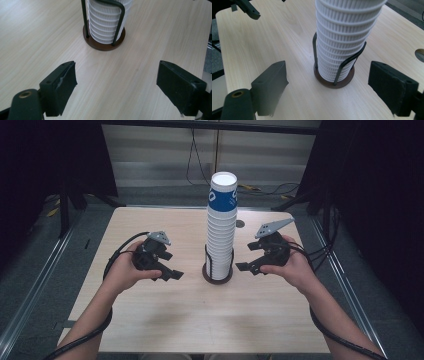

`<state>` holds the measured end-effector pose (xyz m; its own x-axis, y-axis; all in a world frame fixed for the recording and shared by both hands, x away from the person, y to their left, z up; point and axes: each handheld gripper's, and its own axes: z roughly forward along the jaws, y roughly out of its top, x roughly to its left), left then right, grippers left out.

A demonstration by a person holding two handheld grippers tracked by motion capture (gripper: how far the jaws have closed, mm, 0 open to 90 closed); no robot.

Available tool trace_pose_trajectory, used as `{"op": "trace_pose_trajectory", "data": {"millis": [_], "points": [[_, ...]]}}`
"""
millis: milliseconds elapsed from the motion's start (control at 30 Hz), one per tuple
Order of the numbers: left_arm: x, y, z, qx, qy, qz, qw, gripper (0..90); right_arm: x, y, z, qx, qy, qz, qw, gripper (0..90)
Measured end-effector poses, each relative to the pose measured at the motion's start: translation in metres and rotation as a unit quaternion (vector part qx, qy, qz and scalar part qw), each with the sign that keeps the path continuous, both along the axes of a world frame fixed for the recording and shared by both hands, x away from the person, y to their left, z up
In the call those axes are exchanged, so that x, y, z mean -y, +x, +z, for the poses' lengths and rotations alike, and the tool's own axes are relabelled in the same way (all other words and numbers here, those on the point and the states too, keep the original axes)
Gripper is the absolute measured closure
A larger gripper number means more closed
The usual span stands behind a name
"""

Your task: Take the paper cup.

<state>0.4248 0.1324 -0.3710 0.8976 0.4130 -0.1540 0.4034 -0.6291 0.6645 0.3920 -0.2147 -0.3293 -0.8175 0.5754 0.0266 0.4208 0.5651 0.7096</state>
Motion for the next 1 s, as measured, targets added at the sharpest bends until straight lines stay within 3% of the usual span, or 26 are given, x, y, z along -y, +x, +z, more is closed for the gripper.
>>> {"op": "trace_pose_trajectory", "data": {"millis": [233, 300, 500, 1000], "points": [[0.006, 0.004, 0.012, 0.003, -0.001, -0.008, 1.0000, 15.9, -0.007, 0.005, 0.013, 0.005, 0.004, 0.012, 0.9999, 14.7], [0.009, 0.005, 0.018, 0.005, -0.011, -0.004, 0.9999, 15.9, -0.009, 0.007, 0.021, 0.007, 0.004, 0.012, 0.9999, 14.5], [0.015, 0.009, 0.028, 0.009, 0.001, -0.015, 0.9998, 15.9, -0.014, 0.011, 0.035, 0.012, 0.003, 0.018, 0.9998, 14.4], [0.031, 0.015, 0.052, 0.020, -0.010, -0.028, 0.9994, 15.9, -0.022, 0.025, 0.056, 0.015, 0.009, 0.020, 0.9996, 13.4]]}}
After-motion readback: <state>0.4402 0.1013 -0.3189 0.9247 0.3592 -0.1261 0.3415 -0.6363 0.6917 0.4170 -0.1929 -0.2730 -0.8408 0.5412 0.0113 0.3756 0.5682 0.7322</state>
